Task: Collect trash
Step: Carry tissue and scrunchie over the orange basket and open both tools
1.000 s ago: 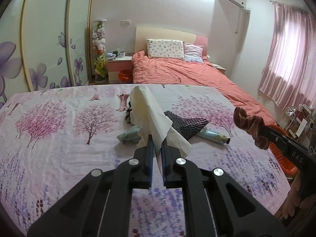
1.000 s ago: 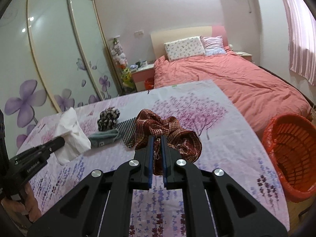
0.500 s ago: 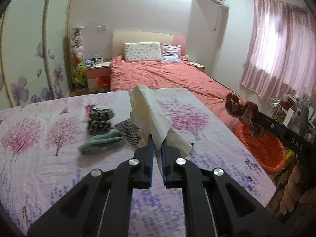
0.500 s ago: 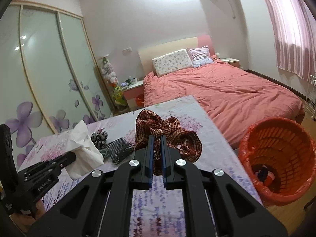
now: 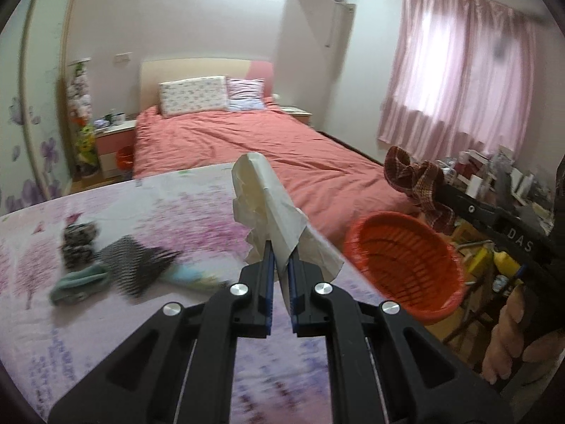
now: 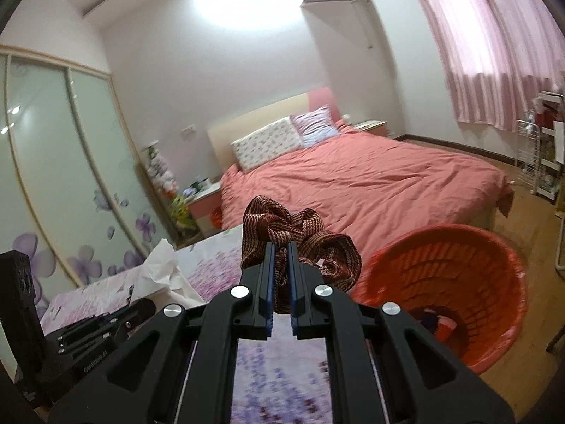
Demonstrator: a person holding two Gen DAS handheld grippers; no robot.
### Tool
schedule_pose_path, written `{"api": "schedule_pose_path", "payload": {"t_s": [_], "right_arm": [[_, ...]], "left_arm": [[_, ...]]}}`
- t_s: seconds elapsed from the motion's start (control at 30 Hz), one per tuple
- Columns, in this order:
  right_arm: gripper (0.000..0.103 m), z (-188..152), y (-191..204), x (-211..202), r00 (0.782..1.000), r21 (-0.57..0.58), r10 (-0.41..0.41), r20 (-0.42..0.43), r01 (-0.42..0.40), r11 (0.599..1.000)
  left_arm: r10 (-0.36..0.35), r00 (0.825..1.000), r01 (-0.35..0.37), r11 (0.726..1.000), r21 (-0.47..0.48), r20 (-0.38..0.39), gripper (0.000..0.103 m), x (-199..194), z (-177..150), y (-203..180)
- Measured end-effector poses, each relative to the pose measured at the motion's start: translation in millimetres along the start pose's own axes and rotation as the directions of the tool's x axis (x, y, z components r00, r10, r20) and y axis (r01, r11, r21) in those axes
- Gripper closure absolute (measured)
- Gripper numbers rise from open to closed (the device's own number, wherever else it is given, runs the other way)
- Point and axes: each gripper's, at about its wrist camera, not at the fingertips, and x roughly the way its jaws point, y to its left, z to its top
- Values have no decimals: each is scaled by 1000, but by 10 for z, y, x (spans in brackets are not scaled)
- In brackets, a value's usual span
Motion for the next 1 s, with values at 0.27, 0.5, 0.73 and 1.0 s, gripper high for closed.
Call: {"api": "schedule_pose_path", "payload": {"t_s": [0.27,0.5,0.73,1.0], "right_arm": [[96,108,-522,-28,996,88,-80,36,76,993],[96,140,-793,7,990,147,-128,52,120,982],[96,91,-1059,107,986,203,-162,33,152,967],[67,-80,-1252,223,981,235,-188,-37,191,953]], "left_arm": [[-120,993,120,990,73,-13,95,358,114,-683],[-192,981,195,974,117,-36,95,600,147,-1139],[-214,972,225,966,130,-99,89,983,124,-1440],[-133,978,154,980,124,-163,62,1292,-54,-1360]]}}
